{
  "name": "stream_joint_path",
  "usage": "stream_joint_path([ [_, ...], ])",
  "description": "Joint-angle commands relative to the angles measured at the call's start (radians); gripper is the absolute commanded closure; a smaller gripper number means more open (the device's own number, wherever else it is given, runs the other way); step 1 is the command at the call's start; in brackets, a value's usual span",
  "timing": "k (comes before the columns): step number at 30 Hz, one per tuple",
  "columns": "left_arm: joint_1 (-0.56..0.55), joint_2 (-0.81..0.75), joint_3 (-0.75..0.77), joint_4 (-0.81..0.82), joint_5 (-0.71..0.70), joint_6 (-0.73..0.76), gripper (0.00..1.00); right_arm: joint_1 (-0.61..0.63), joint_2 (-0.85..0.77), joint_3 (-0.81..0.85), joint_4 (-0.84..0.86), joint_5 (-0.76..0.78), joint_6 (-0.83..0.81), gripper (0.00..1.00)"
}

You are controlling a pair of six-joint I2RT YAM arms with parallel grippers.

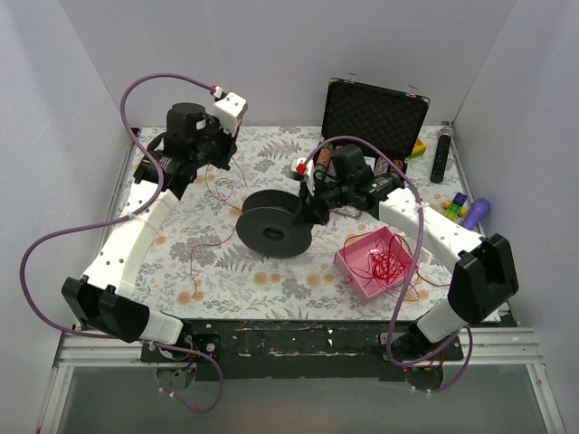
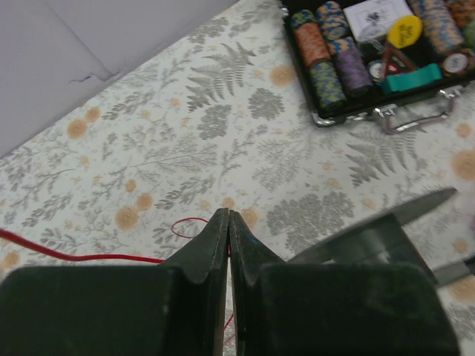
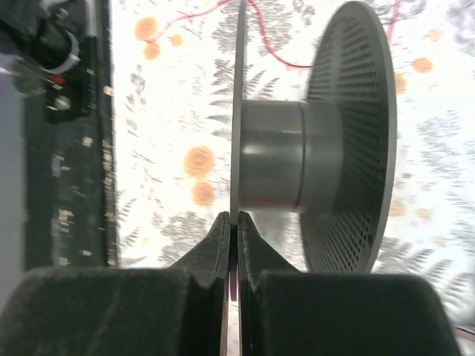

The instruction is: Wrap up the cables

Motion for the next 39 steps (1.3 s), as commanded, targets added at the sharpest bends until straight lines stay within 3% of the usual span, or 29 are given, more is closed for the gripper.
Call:
stream_joint_path([
  [1, 0.003, -0.054, 0.012, -0.132, 0.254, -0.010, 1.00, -0.007, -0.048, -0.043, 0.013, 0.158, -0.284, 0.99],
  [7, 0.000, -0.057, -0.019, -0.160, 0.461, -0.045, 1.00, 0.006, -0.062, -0.063, -0.105, 0.128, -0.491, 0.99],
  [10, -0.001, -0.054, -0.026, -0.136, 0.504, -0.077, 1.00, 0.006, -0.076, -0.093, -0.096, 0.111, -0.519, 0.99],
  [14, -0.007, -0.041, -0.026, -0.113, 0.535, -0.105, 1.00, 0.006, -0.087, -0.101, -0.067, 0.140, -0.462, 0.63],
  [15, -0.009, -0.040, -0.028, -0.108, 0.541, -0.110, 1.00, 0.004, -0.085, -0.095, -0.062, 0.144, -0.442, 0.59],
  [24, -0.011, -0.024, -0.029, -0.068, 0.533, -0.114, 1.00, 0.006, -0.082, -0.031, -0.057, 0.203, -0.379, 0.44],
  [28, -0.011, -0.023, -0.014, -0.067, 0.546, -0.114, 1.00, 0.006, -0.096, 0.029, -0.100, 0.174, -0.378, 0.34],
  [29, -0.011, -0.021, -0.011, -0.068, 0.552, -0.116, 1.00, 0.006, -0.097, 0.049, -0.113, 0.165, -0.379, 0.17],
  [31, -0.011, -0.020, -0.005, -0.068, 0.567, -0.117, 1.00, 0.006, -0.100, 0.095, -0.119, 0.139, -0.349, 0.17],
  [34, -0.011, -0.018, 0.021, -0.076, 0.587, -0.125, 1.00, 0.006, -0.119, 0.138, -0.021, 0.064, -0.197, 0.13],
  [39, -0.011, -0.021, 0.076, -0.097, 0.602, -0.142, 1.00, 0.004, -0.159, -0.003, 0.524, 0.017, 0.411, 0.14],
])
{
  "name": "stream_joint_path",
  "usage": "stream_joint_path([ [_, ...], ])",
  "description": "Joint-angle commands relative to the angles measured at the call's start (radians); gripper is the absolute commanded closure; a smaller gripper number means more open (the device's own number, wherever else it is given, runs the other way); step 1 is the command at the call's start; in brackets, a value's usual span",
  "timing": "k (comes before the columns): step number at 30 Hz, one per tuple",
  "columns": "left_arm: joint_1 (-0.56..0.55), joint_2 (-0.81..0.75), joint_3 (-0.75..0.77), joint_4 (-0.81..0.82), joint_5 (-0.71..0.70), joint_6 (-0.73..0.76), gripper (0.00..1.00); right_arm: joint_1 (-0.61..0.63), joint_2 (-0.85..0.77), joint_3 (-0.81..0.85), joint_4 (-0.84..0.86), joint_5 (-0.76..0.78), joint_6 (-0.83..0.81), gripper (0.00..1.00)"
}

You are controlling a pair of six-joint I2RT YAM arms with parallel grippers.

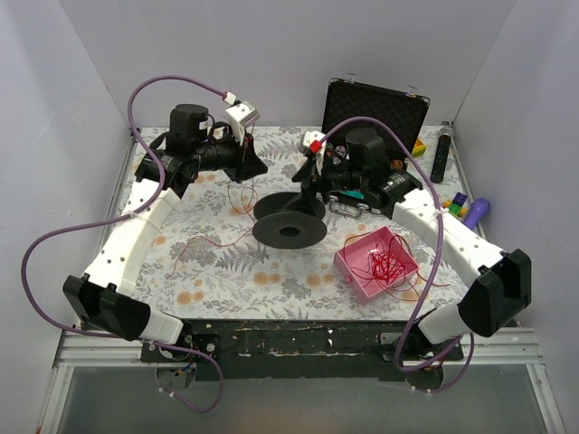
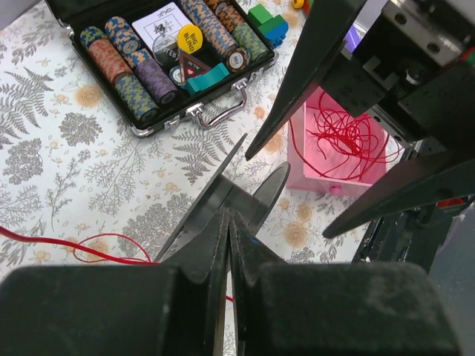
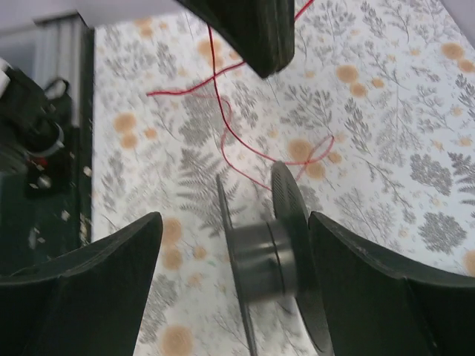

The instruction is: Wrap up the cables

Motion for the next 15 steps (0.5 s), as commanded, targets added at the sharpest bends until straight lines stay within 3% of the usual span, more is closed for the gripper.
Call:
stream_joint_path([
  [1, -0.003, -0.020, 0.078, -0.015, 0.042, -0.024, 1.00, 0.000, -0.048, -0.110, 0.552, -0.048, 0.611, 0.15],
  [5, -0.003, -0.023, 0.098, -0.018, 0.053, -0.033, 1.00, 0.007, -0.005, -0.223, 0.932, -0.020, 0.943, 0.17],
  [9, -0.003, -0.026, 0.101, -0.013, 0.047, -0.036, 1.00, 0.039, 0.058, -0.241, 1.209, -0.008, 1.085, 0.16],
  [15, -0.003, -0.029, 0.103, -0.012, 0.042, -0.036, 1.00, 0.082, 0.121, -0.189, 1.262, 0.055, 1.107, 0.15],
])
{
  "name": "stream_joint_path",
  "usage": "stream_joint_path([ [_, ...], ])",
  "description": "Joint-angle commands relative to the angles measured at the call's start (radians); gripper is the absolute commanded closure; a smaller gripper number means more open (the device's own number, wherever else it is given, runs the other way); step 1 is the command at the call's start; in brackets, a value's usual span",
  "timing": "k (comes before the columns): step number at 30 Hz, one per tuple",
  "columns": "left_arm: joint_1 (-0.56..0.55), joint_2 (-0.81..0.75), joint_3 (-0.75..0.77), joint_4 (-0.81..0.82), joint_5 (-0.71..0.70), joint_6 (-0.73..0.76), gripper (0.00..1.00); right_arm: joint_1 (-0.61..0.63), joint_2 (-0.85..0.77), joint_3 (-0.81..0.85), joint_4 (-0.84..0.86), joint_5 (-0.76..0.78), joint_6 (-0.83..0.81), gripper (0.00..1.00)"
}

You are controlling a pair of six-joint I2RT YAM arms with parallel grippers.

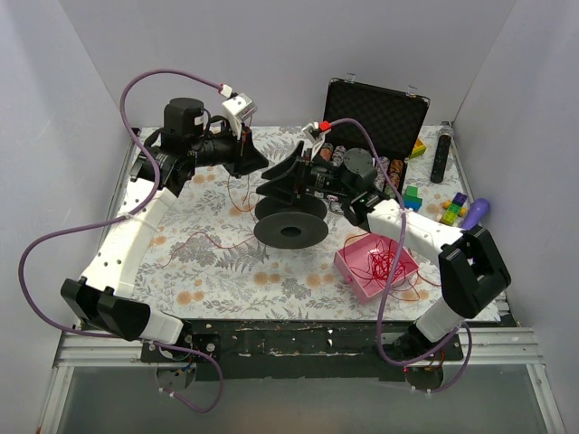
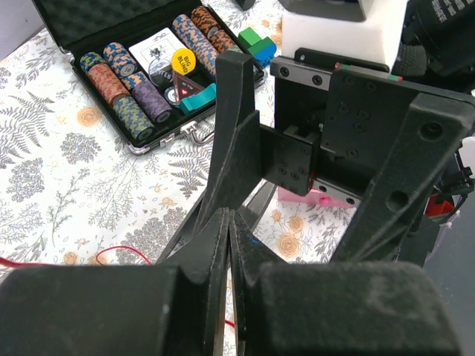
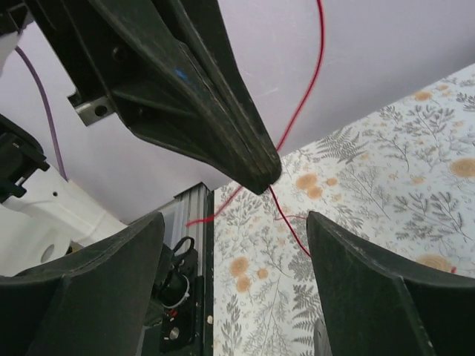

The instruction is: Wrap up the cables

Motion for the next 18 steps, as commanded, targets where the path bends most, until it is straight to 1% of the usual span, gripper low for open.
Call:
stream_joint_path([
  [1, -0.003, -0.031, 0.029, -0.009, 0.015, -0.006, 1.00, 0.041, 0.018, 0.051, 0.186, 0.080, 0.087, 0.16],
  [5, -0.003, -0.028, 0.022, 0.001, 0.013, -0.008, 1.00, 0.076, 0.060, 0.065, 0.178, 0.126, 0.101, 0.21],
  [11, -0.003, -0.025, 0.032, 0.006, 0.026, -0.014, 1.00, 0.088, 0.121, 0.095, 0.175, 0.155, 0.133, 0.34],
  [12, -0.003, -0.026, 0.032, 0.004, 0.026, -0.011, 1.00, 0.088, 0.126, 0.098, 0.184, 0.152, 0.138, 0.40],
  [13, -0.003, -0.026, 0.030, 0.001, 0.024, -0.008, 1.00, 0.088, 0.130, 0.100, 0.191, 0.147, 0.141, 0.56],
  [14, -0.003, -0.029, 0.032, -0.003, 0.020, -0.003, 1.00, 0.088, 0.130, 0.100, 0.194, 0.144, 0.142, 0.69],
  [16, -0.003, -0.034, 0.030, -0.016, 0.015, 0.009, 1.00, 0.087, 0.117, 0.091, 0.174, 0.144, 0.125, 0.92],
  [17, -0.003, -0.037, 0.032, -0.022, 0.006, 0.015, 1.00, 0.084, 0.102, 0.082, 0.146, 0.149, 0.104, 0.99],
  [18, -0.003, -0.040, 0.036, -0.031, -0.009, 0.029, 1.00, 0.079, 0.085, 0.069, 0.114, 0.158, 0.080, 0.99],
])
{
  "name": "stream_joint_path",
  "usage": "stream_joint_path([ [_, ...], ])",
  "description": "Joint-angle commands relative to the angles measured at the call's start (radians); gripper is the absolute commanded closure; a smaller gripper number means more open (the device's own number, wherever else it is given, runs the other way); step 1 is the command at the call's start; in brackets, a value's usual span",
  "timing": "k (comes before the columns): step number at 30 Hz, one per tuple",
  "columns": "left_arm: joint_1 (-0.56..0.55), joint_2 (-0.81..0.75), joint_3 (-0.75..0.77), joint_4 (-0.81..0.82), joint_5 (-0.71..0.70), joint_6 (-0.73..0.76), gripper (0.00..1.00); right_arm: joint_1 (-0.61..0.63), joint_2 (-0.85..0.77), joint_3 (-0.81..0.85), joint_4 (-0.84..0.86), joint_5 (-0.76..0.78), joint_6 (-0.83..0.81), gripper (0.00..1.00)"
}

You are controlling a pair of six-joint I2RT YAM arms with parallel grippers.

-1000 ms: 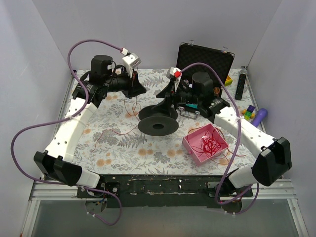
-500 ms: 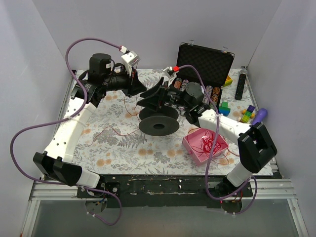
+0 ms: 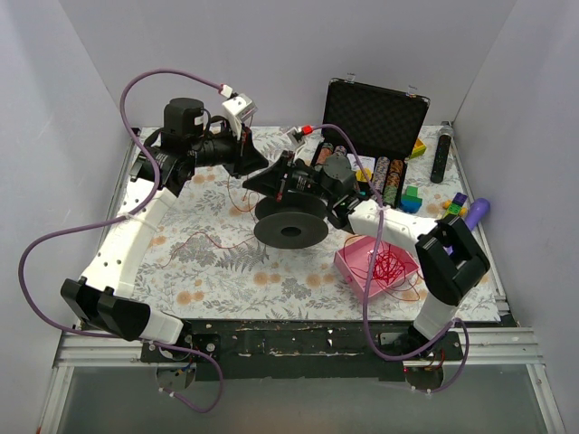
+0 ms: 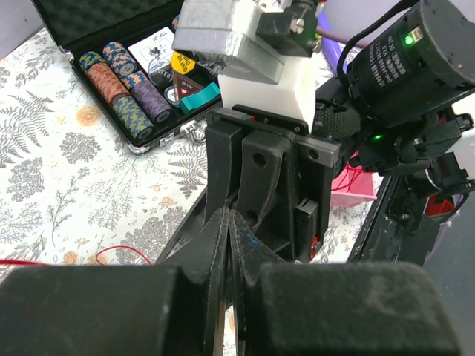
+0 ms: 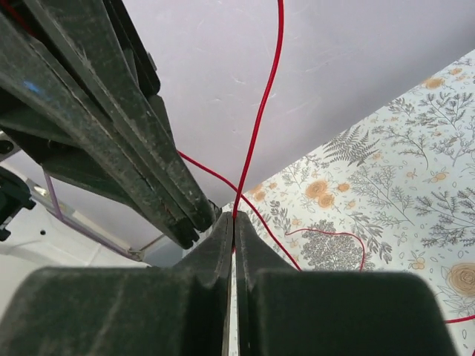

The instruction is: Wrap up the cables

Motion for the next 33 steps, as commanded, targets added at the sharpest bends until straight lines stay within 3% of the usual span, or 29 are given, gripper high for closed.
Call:
stream_joint_path([
  [1, -0.003, -0.042, 0.036, -0.040, -0.025, 0.042, 1.00, -0.017, -0.079, 0.010, -0.038, 0.035, -0.076, 0.99],
  [5, -0.001, -0.059, 0.029, -0.109, -0.075, 0.152, 1.00, -0.071, -0.206, -0.034, -0.277, 0.070, -0.289, 0.99],
  [6, -0.001, -0.063, 0.024, -0.134, -0.077, 0.194, 0.91, -0.080, -0.232, -0.017, -0.387, 0.084, -0.384, 0.99],
  [9, -0.001, -0.069, 0.004, -0.233, -0.080, 0.344, 0.35, -0.082, -0.283, 0.072, -0.726, 0.153, -0.667, 0.99],
  [11, -0.001, -0.071, -0.010, -0.293, -0.121, 0.415, 0.16, -0.082, -0.301, 0.114, -0.846, 0.193, -0.784, 0.99],
  [13, -0.001, -0.069, -0.020, -0.327, -0.198, 0.453, 0.07, -0.077, -0.311, 0.166, -0.960, 0.213, -0.907, 0.99],
  [17, 0.001, -0.077, -0.039, -0.347, -0.302, 0.513, 0.02, -0.050, -0.294, 0.284, -1.182, 0.288, -1.114, 0.99],
  [24, 0.005, -0.080, -0.074, -0.523, -0.395, 0.709, 0.02, -0.010, -0.223, 0.428, -1.360, 0.528, -1.249, 0.99],
  [29, 0.013, -0.102, -0.140, -0.584, -0.496, 0.755, 0.02, -0.011, -0.148, 0.515, -1.454, 0.803, -1.257, 0.99],
  [33, 0.013, -0.109, -0.217, -0.579, -0.550, 0.755, 0.02, -0.060, -0.082, 0.641, -1.550, 0.813, -1.187, 0.99],
])
